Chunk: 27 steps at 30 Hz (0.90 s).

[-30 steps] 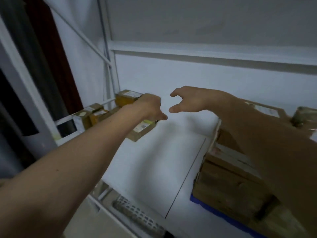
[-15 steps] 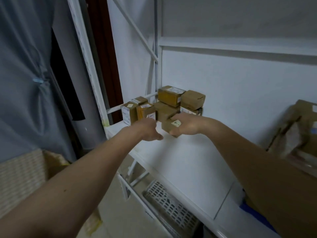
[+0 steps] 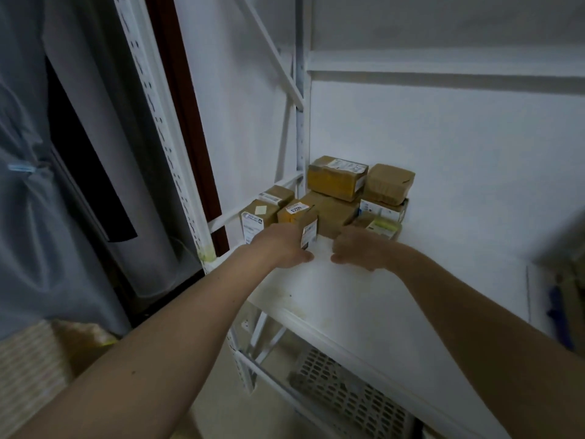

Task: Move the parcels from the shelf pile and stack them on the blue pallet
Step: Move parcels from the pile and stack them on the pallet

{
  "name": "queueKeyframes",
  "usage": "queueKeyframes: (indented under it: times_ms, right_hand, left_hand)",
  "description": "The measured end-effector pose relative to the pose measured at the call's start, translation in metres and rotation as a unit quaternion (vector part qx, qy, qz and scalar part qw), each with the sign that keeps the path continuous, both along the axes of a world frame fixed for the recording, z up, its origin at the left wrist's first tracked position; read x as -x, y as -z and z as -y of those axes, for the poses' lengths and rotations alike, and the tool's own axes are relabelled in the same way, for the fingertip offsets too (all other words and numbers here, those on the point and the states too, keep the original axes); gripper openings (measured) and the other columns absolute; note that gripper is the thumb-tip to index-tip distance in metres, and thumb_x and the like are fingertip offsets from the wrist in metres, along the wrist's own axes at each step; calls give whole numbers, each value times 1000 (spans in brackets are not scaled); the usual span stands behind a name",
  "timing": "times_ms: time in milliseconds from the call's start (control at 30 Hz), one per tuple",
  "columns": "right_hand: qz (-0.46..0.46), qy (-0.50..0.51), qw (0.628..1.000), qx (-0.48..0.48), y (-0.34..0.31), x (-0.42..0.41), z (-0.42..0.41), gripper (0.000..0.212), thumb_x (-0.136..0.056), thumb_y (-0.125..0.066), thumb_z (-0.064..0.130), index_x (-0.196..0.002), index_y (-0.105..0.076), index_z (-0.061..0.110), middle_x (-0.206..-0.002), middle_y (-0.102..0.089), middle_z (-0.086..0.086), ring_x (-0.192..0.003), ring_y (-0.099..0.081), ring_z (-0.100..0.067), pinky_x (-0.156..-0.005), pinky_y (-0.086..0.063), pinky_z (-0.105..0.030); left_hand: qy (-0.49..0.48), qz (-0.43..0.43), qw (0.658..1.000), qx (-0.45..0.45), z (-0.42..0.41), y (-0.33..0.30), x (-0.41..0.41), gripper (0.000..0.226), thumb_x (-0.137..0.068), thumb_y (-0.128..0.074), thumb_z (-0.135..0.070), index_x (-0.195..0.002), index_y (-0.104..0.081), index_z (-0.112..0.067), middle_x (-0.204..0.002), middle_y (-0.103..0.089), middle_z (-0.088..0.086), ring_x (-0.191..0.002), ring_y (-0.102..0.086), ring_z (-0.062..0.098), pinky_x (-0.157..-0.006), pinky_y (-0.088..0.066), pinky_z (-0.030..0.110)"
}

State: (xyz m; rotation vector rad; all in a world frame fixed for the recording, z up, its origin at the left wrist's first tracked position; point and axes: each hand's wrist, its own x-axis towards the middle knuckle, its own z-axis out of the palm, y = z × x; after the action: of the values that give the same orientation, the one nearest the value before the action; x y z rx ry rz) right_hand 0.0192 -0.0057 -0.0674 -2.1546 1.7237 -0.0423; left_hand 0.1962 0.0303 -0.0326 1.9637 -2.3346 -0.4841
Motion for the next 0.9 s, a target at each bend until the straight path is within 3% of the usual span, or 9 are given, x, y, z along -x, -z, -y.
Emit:
queueKeyframes:
  times_ms: [100,200,367,533,567,633,700,800,900]
  right_hand:
    - [6,45,999,-18,2,-1,18,61,-86,-60,41,-132,-44,5,-133,-47,-15,-119,-46,-33,-99,-42,-42]
    - [31,93,995,-16,3,-2,37,68,-84,-65,39,-139,-36,11,-137,-43,-11,-122,-46,-31,-100,-43,-43]
    - [51,132,990,-4,13,-1,81,51,-84,-65,35,-127,-44,14,-123,-53,-11,-109,-54,-27,-90,-49,-38]
    - [85,150,985,3,22,3,144,70,-85,-66,34,-141,-30,13,-139,-42,-13,-126,-43,-33,-104,-40,-48]
    - [94,157,983,2,23,4,159,76,-86,-65,34,-145,-23,11,-146,-34,-14,-133,-36,-34,-108,-35,-49]
    - [127,169,977,3,25,8,190,82,-87,-66,33,-149,-17,11,-152,-26,-12,-138,-28,-33,-111,-31,-47]
    - [147,175,974,8,29,14,217,81,-88,-65,33,-149,-16,10,-153,-24,-11,-138,-28,-31,-112,-31,-43]
    - [180,195,964,8,36,20,248,84,-90,-62,31,-150,-9,7,-155,-19,-11,-138,-28,-29,-111,-31,-38]
    - [226,229,947,10,43,23,270,90,-90,-62,29,-150,0,4,-154,-20,-13,-138,-29,-29,-112,-32,-39]
  left_hand:
    - [24,-25,999,16,25,3,-8,65,-84,-66,-38,-141,-43,-19,-133,-55,7,-113,-56,24,-93,-49,36]
    - [31,-51,998,24,56,5,-14,56,-83,-64,-35,-134,-45,-20,-121,-60,5,-96,-60,21,-84,-54,36]
    - [16,-83,996,39,118,6,-17,49,-86,-62,-40,-124,-47,-14,-115,-56,4,-104,-56,23,-75,-41,28]
    - [42,-75,996,35,194,10,0,20,-91,-58,-34,-80,-42,-30,-79,-50,-9,-80,-55,13,-56,-40,16]
    - [50,-70,996,23,210,11,3,14,-89,-60,-36,-94,-49,-29,-91,-56,-6,-91,-58,17,-65,-46,20]
    - [43,-61,997,8,244,17,10,60,-86,-64,-42,-136,-39,-18,-129,-52,5,-116,-51,23,-86,-44,30]
    - [43,-68,997,-1,277,26,15,69,-86,-64,-42,-142,-33,-15,-137,-46,7,-120,-47,21,-85,-38,25]
    - [46,-114,992,12,316,37,20,22,-87,-66,-30,-96,-46,-33,-91,-46,-11,-91,-42,10,-58,-33,3]
    - [38,-164,986,8,344,43,27,37,-86,-69,-21,-74,-35,-32,-80,-36,-14,-67,-35,-1,-44,-32,0]
